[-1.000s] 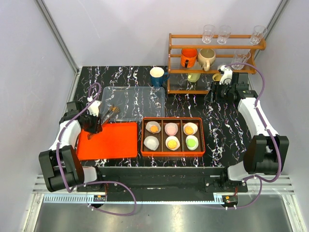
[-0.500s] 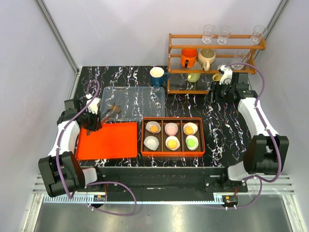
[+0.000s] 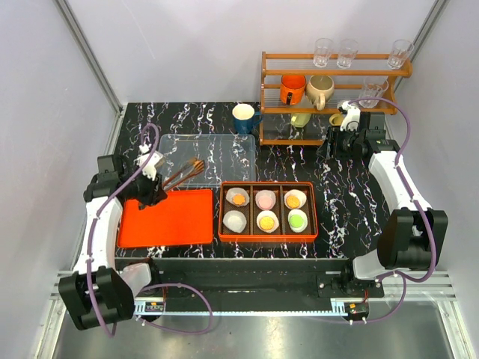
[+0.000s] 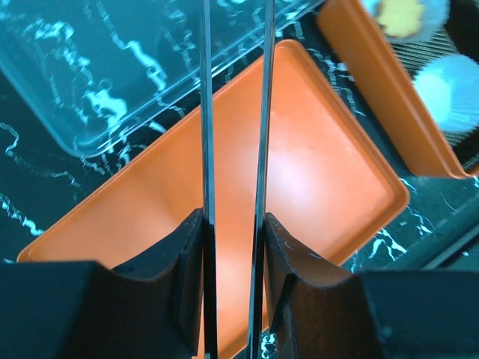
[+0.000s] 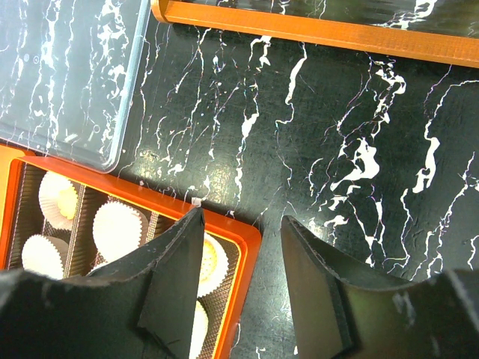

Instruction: Pack the cookies

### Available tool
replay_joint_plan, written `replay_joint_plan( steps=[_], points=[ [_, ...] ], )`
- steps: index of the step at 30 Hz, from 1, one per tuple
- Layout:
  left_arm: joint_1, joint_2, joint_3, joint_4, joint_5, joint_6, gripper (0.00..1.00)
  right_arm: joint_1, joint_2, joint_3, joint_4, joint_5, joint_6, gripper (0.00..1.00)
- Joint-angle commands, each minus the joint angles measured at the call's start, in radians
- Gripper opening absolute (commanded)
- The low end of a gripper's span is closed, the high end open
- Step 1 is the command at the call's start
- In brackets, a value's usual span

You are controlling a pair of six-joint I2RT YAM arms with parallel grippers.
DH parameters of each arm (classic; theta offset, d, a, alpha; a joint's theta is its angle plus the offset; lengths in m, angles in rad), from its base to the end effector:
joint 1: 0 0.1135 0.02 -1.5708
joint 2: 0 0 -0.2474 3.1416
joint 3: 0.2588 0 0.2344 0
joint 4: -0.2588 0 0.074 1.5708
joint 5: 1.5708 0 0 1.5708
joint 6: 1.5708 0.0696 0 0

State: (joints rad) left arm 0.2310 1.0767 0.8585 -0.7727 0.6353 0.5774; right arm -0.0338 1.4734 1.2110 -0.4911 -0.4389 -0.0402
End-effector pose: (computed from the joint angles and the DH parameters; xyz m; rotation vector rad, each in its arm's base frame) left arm 0.2121 0.0074 0.2321 0.6290 2.2639 -0.4325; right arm 0.3311 0.0184 0.2651 -0.2266 2.2704 0.4698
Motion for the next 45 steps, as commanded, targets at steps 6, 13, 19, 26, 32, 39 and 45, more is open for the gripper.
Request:
replay_joint_plan(
  steps=[6, 13, 19, 26, 32, 39, 45],
  points=[
    [-0.217, -0.149, 0.07, -0.178, 0.116, 0.116, 0.16, -0.005, 0.004, 0.015, 0.022, -0.018, -0.01, 0.54],
    [-0.381, -0.228, 0.031, -0.227, 0.044, 0.093, 0.17, -0.005, -0.001, 0.015, 0.02, -0.021, -0.009, 0.54],
    [-0.403, -0.241, 0.011, -0.272, 0.001, 0.162, 0.17, -0.005, -0.005, 0.013, 0.022, -0.02, -0.009, 0.54],
    [-0.41, -0.228, -0.022, -0.321, -0.02, 0.242, 0.16, -0.005, -0.001, 0.013, 0.022, -0.018, -0.009, 0.54],
    [-0.415, -0.228, -0.038, -0.353, -0.022, 0.292, 0.16, -0.005, 0.002, 0.013, 0.022, -0.015, -0.01, 0.54],
    [-0.421, -0.21, -0.039, -0.373, -0.025, 0.334, 0.16, -0.005, 0.001, 0.013, 0.022, -0.014, -0.01, 0.54],
    [-0.426, -0.181, -0.047, -0.367, -0.022, 0.345, 0.17, -0.005, 0.002, 0.013, 0.023, -0.014, -0.01, 0.54]
  ],
)
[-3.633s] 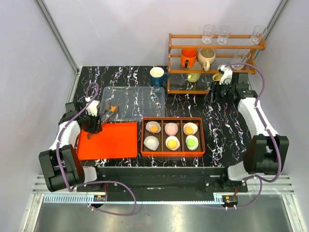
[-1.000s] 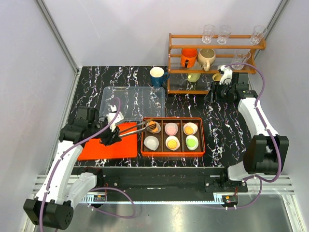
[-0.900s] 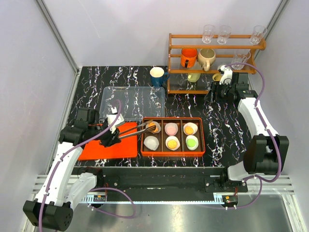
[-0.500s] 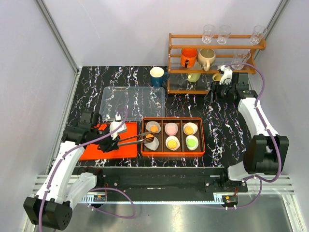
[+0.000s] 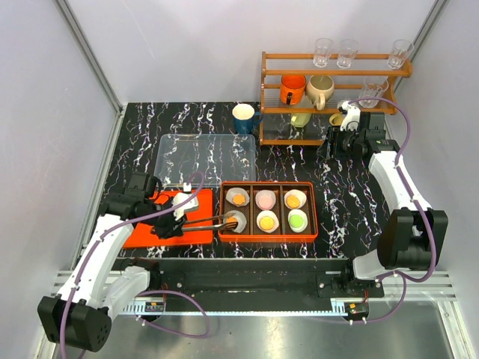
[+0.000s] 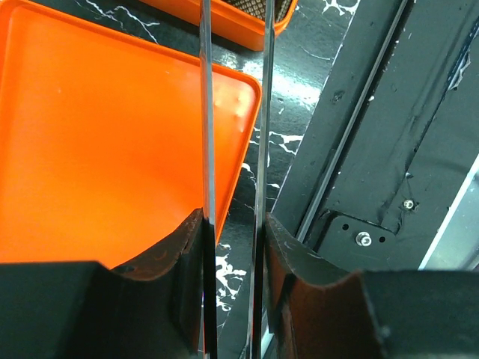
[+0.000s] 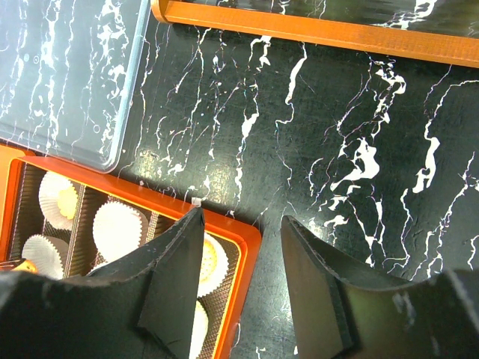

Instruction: Pack the cookies

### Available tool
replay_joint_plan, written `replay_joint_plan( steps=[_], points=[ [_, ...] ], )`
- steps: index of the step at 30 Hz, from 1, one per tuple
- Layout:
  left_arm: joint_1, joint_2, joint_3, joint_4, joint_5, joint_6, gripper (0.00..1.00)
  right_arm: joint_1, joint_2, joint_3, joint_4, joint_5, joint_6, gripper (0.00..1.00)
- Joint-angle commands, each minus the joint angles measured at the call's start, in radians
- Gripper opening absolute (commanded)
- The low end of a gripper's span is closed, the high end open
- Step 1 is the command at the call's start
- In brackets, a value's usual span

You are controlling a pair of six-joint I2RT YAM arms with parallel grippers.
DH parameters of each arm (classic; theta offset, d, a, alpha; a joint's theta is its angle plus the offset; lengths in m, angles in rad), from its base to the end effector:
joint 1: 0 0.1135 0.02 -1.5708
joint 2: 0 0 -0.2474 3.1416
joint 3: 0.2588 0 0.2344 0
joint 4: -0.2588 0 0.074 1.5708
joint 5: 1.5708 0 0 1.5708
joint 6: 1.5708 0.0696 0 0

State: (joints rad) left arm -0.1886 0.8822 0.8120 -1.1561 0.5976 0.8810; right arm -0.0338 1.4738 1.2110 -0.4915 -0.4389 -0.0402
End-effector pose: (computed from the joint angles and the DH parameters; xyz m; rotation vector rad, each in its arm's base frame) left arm 0.1277 -0.0642 0.2247 1.4229 2.1328 -0.5907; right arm 0.3311 0.0184 0.2650 -0.2264 2.2712 0.4700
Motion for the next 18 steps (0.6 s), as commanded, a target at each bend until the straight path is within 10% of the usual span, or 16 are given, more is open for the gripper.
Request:
replay_joint_plan(
  steps=[1, 18],
  points=[
    [-0.006, 0.021, 0.0, 0.022, 0.018, 0.039, 0.17, -0.005, 0.0, 0.013, 0.022, -0.014, -0.01, 0.54],
    [-0.02, 0.052, -0.025, 0.098, 0.033, 0.012, 0.27, -0.005, 0.002, 0.013, 0.024, -0.012, -0.012, 0.54]
  ],
)
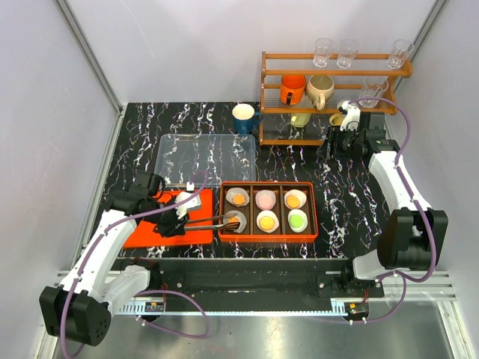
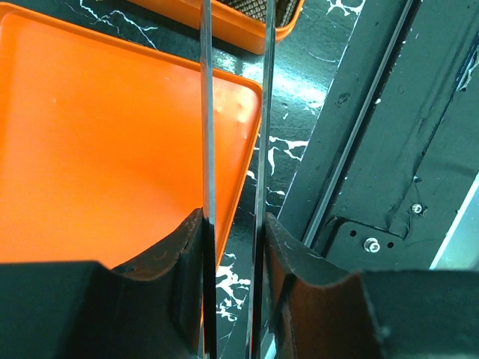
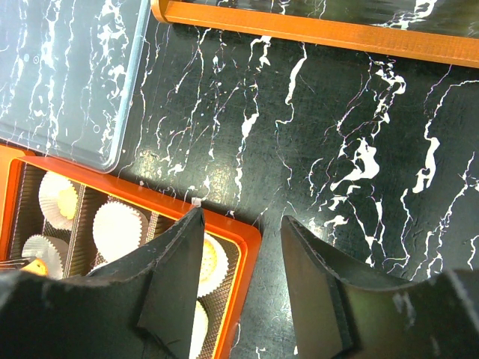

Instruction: Pack the cookies

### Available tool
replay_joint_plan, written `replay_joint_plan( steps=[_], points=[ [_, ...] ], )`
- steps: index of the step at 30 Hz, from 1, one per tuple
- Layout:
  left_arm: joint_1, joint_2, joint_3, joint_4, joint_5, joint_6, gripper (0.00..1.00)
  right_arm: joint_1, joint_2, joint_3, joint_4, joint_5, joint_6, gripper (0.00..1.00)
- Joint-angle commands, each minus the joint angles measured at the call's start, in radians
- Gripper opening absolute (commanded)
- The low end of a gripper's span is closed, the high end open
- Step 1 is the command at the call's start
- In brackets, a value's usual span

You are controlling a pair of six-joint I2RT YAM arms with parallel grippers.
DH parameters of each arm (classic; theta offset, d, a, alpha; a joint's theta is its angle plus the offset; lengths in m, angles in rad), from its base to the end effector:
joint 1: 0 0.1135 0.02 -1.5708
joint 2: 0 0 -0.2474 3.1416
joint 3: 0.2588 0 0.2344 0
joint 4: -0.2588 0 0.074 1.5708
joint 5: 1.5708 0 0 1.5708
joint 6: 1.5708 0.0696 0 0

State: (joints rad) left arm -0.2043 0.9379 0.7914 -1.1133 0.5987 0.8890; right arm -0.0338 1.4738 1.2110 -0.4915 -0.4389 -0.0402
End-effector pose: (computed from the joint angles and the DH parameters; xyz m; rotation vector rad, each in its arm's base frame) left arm 0.1358 -0.0682 0.2141 1.4519 2.1452 -0.6160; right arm 0.3311 0.0184 0.2650 -0.2264 2.2712 0.4700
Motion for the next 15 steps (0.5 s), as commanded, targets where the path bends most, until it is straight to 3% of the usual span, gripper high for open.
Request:
replay_joint_plan(
  steps=[1, 15],
  points=[
    [-0.006, -0.005, -0.007, 0.056, 0.032, 0.001, 0.27, -0.005, 0.002, 0.013, 0.022, -0.012, -0.012, 0.54],
    [-0.007, 0.001, -0.011, 0.072, 0.039, -0.004, 0.44, -0.005, 0.0, 0.013, 0.022, -0.014, -0.009, 0.54]
  ],
)
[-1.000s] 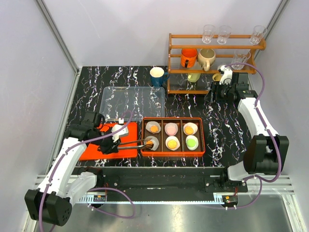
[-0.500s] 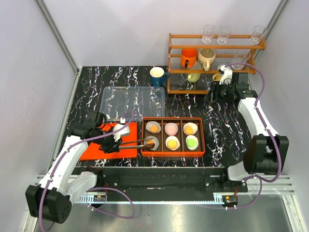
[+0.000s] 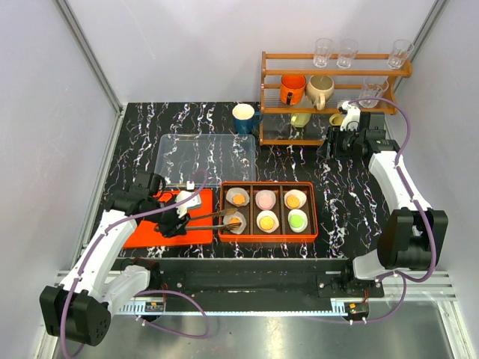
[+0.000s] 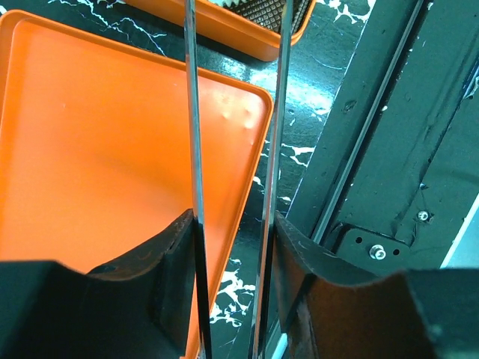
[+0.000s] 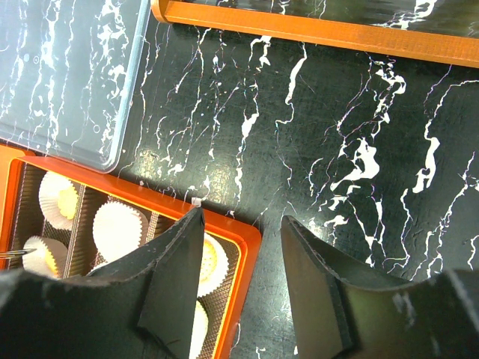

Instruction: Pack the cookies

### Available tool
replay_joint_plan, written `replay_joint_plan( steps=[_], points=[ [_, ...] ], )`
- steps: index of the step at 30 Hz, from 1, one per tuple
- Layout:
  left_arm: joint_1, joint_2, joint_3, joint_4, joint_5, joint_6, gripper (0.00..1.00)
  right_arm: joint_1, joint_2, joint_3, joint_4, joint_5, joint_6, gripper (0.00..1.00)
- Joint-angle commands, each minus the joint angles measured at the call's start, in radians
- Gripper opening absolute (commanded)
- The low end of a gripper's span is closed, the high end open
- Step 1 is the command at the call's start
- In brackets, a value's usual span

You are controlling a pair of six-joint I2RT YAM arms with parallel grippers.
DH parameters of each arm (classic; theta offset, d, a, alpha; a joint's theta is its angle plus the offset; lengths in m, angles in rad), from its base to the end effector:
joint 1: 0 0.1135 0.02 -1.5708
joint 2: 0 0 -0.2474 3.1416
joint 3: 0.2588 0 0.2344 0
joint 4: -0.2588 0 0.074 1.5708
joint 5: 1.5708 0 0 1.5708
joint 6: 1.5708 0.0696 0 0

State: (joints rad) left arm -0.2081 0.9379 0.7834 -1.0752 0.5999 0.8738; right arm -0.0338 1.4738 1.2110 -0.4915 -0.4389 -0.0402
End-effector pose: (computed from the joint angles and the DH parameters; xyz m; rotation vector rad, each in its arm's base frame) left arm 0.1394 -0.0696 0.2135 1.4383 2.1288 -0.6056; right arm 0.3311 0.0184 0.2650 -0.2264 2.2712 0.4700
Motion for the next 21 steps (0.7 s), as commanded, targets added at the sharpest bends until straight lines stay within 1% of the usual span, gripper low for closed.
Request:
replay_joint_plan(
  steps=[1, 3, 11, 16, 21],
  points=[
    [-0.004, 0.001, -0.003, 0.035, 0.038, 0.011, 0.45, -0.005, -0.001, 0.013, 0.022, -0.014, -0.009, 0.54],
    [-0.004, 0.001, -0.003, 0.035, 0.037, 0.013, 0.47, -0.005, 0.002, 0.015, 0.021, -0.014, -0.007, 0.54],
    [-0.004, -0.02, -0.01, 0.043, 0.044, -0.002, 0.46, -0.005, 0.0, 0.015, 0.022, -0.014, -0.009, 0.54],
    [-0.004, -0.073, -0.026, 0.081, 0.049, -0.033, 0.44, -0.005, -0.001, 0.013, 0.021, -0.014, -0.009, 0.54],
    [-0.004, -0.143, -0.012, 0.13, 0.049, -0.099, 0.41, -0.005, 0.002, 0.013, 0.021, -0.015, -0.01, 0.54]
  ],
)
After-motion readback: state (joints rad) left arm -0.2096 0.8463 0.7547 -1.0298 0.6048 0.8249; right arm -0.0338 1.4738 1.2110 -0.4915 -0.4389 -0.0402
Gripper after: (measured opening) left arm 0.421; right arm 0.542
